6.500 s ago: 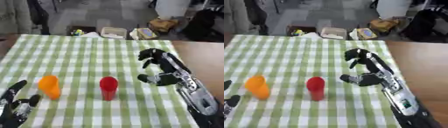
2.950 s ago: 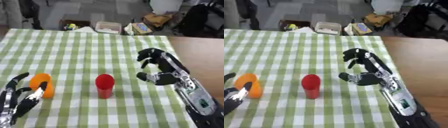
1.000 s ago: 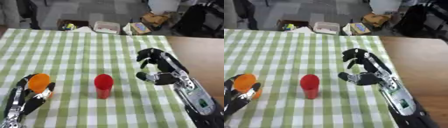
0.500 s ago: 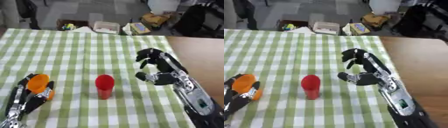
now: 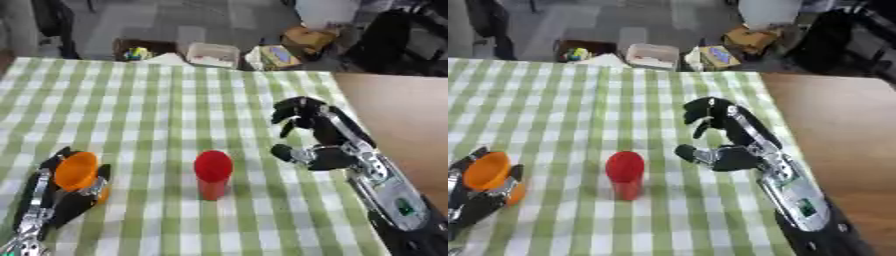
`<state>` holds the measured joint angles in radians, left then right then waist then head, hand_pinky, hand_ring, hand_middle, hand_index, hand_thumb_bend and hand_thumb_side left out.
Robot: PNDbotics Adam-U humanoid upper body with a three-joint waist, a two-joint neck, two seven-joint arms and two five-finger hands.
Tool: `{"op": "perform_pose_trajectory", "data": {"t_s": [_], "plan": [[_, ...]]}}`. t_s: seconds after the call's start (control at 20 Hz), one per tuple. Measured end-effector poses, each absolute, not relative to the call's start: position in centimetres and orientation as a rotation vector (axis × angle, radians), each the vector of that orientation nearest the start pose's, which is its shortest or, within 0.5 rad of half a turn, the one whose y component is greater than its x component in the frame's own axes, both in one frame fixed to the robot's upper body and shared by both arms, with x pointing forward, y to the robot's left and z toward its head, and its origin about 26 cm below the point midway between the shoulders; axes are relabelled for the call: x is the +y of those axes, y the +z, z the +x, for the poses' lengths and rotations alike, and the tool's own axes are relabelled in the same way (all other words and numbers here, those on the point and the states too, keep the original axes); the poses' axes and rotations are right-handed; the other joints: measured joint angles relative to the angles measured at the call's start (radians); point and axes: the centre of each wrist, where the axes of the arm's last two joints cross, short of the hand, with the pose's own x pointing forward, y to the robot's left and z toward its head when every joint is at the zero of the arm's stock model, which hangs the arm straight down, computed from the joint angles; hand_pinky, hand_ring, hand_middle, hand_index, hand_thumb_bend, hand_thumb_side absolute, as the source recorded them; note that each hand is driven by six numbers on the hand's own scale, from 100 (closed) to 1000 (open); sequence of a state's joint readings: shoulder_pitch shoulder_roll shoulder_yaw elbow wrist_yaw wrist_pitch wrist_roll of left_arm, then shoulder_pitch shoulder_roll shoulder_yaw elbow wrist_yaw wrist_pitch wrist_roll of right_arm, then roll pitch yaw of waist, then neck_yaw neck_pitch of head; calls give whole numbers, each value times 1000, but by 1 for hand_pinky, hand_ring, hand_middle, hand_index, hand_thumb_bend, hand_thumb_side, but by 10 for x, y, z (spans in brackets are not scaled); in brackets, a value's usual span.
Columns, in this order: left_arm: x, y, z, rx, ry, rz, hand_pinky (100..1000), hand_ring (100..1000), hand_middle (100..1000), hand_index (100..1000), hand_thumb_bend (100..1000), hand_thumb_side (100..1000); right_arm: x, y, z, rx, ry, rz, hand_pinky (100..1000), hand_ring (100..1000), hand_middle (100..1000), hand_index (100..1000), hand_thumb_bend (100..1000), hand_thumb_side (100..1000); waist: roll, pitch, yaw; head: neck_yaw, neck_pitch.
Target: Pour the contents of one cup into another cup.
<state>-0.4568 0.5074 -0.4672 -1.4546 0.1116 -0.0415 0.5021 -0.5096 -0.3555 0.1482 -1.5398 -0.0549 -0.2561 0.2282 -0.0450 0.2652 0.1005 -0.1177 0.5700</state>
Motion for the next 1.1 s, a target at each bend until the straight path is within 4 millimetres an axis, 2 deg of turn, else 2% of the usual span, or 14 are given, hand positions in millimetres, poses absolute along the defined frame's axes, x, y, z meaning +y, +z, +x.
{"op": "perform_pose_trajectory", "data": {"t_s": [0.25,0.45,0.5,0.55,0.65,0.8,0.9,1.1], "plan": [[223,96,355,-1944,-339,357,427,912,502,669,100,146,-240,152,381,-2166,759,97,510,676,624,760,605,304,5,0,0,-3,0],[217,108,350,-1988,-336,361,329,788,472,665,100,116,-240,152,381,-2166,759,97,507,674,622,760,604,304,6,0,0,-5,0],[216,111,348,-2001,-336,363,329,788,472,665,100,116,-240,152,381,-2166,759,97,507,674,622,760,604,304,6,0,0,-6,0],[215,114,347,-2011,-334,364,280,739,461,659,100,109,-240,152,381,-2166,759,97,506,673,621,760,604,303,6,0,0,-7,-1],[211,120,344,-2033,-328,363,241,700,457,657,100,108,-240,152,381,-2166,759,97,505,672,620,760,605,303,6,0,0,-7,-1],[208,128,340,-2058,-320,358,195,678,434,644,100,100,-240,152,381,-2166,759,97,503,671,619,760,604,304,8,0,1,-8,-1],[208,132,337,-2071,-319,358,100,659,413,630,100,114,-240,152,381,-2166,759,97,495,669,618,760,605,303,9,0,1,-8,-1],[204,140,331,-2099,-313,338,100,646,390,609,100,124,-241,150,382,-2157,759,97,484,667,615,758,616,292,10,0,2,-10,-1]]}}
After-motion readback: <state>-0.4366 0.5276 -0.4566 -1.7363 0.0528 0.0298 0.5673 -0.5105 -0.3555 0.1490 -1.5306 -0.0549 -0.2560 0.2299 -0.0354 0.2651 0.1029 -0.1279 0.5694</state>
